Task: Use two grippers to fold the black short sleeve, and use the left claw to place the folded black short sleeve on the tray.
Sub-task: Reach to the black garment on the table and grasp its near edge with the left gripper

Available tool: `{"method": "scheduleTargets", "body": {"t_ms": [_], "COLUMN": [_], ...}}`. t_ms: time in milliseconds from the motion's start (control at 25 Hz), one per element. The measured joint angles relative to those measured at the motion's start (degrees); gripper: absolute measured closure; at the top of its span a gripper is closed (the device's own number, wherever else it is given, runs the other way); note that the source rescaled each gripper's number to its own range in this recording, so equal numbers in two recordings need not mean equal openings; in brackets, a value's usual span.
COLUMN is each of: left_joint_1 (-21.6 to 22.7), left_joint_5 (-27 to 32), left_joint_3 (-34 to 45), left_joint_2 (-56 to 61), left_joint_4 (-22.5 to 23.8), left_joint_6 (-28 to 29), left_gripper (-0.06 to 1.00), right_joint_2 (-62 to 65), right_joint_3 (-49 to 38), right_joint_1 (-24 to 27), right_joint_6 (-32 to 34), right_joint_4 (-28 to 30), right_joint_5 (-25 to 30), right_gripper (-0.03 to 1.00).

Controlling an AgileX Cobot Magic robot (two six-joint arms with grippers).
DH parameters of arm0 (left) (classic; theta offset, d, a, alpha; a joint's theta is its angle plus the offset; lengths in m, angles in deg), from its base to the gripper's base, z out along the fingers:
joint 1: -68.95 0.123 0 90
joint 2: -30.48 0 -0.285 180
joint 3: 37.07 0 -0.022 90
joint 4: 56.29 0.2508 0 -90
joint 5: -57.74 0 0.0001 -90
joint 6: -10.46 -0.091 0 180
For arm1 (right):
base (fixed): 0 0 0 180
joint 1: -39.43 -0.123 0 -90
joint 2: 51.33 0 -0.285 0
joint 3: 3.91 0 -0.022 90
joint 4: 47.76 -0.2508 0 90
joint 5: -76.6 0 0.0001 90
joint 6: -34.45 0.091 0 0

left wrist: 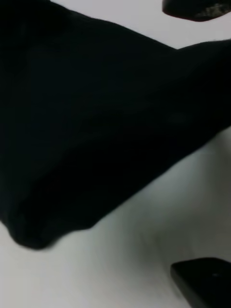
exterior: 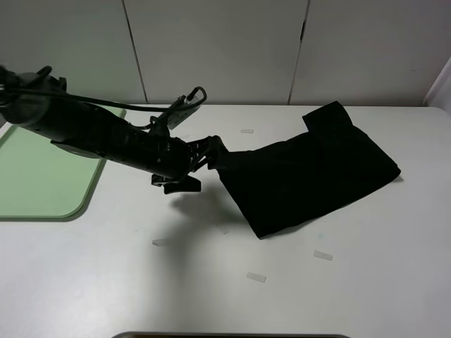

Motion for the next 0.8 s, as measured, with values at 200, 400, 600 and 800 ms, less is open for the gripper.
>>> {"method": "scheduleTargets", "body": {"t_ms": [200,400,600,800], "left_joint_1": [-2.7,-4.2,-5.2,-6.3], "left_joint_5": [-0.4,-2.0,-3.6,-6.2], "left_joint_3": [-3.3,-4.7,-5.0,-6.2], "left_joint_2": [-3.2,-4.5,-4.5,-4.6], "left_joint_4": [0.0,-0.2,-0.3,-0.3], "left_joint_6": [0.5,0.5,0.5,0.6], "left_gripper": [-0.04,-0.04,-0.03,0.03], "right_joint_2": [0.0,0.0,0.0,0.0], "right_joint_3": [0.0,0.0,0.0,0.0], "right_joint_1": [0.0,0.0,0.0,0.0], "right_joint_6": [0.0,0.0,0.0,0.0], "right_joint_4": [0.0,0.0,0.0,0.0], "right_joint_5": [0.0,0.0,0.0,0.0], "right_gripper": [-0.03,-0.03,-0.03,-0.03]}}
